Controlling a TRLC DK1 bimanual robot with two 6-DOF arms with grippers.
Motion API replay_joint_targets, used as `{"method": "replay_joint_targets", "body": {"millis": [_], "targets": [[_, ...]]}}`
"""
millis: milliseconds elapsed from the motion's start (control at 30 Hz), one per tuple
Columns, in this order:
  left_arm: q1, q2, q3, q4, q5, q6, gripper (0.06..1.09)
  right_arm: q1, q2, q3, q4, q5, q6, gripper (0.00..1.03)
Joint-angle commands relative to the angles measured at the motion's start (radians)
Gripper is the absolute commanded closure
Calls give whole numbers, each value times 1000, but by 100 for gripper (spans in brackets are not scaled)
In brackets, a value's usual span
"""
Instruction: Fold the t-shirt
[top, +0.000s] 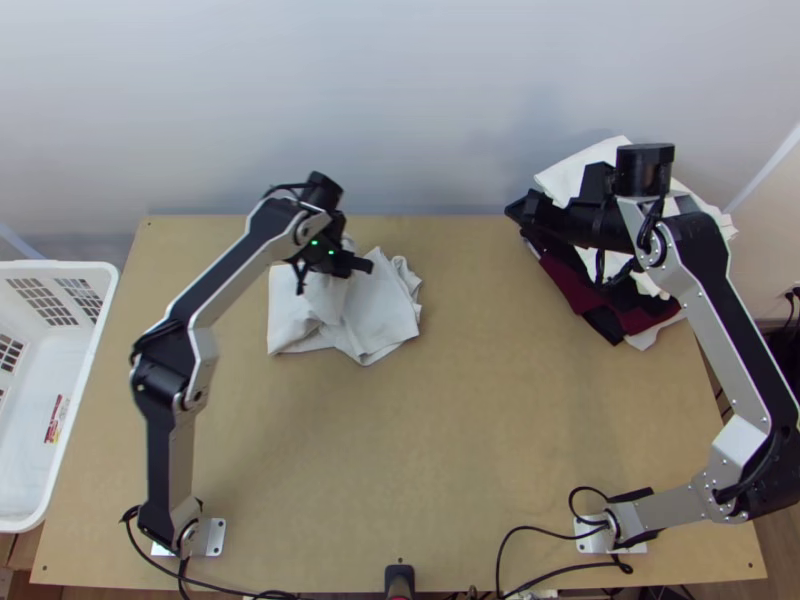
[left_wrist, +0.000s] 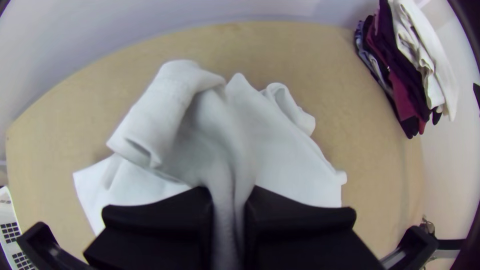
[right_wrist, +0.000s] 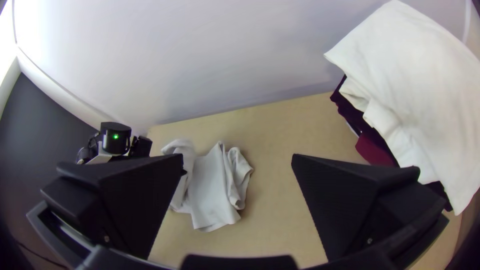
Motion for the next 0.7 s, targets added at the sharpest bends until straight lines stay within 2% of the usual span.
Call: {"method": "replay_joint_targets", "body": {"millis": [0, 200, 233, 267, 300, 333, 367, 533, 667], "targets": [[-39, 64, 88, -23, -15, -34, 105, 21, -28, -38, 5, -5, -10, 5], [-93, 127, 154, -28, -24, -44, 105, 53, -23, -74, 17, -4, -10, 5], [-104, 138, 170, -17, -47, -57, 98, 57, -23, -84, 17, -4, -12, 5], [-119, 147, 185, -14, -47, -57, 72, 62, -23, -95, 20, -4, -12, 5], [-131, 149, 193, -5, -47, -56, 33, 67, -23, -107, 25, -4, -12, 5], [-142, 144, 193, 31, -49, -57, 7, 71, -22, -121, 31, -4, -10, 5], [-148, 135, 194, 64, -49, -67, 10, 73, -22, -140, 40, -2, -10, 5], [-165, 30, 194, 199, -47, -113, 10, 82, -13, -218, 91, 4, -12, 5], [-148, -23, 194, 202, -41, -105, 10, 96, 21, -247, 117, 4, -9, 5]]}}
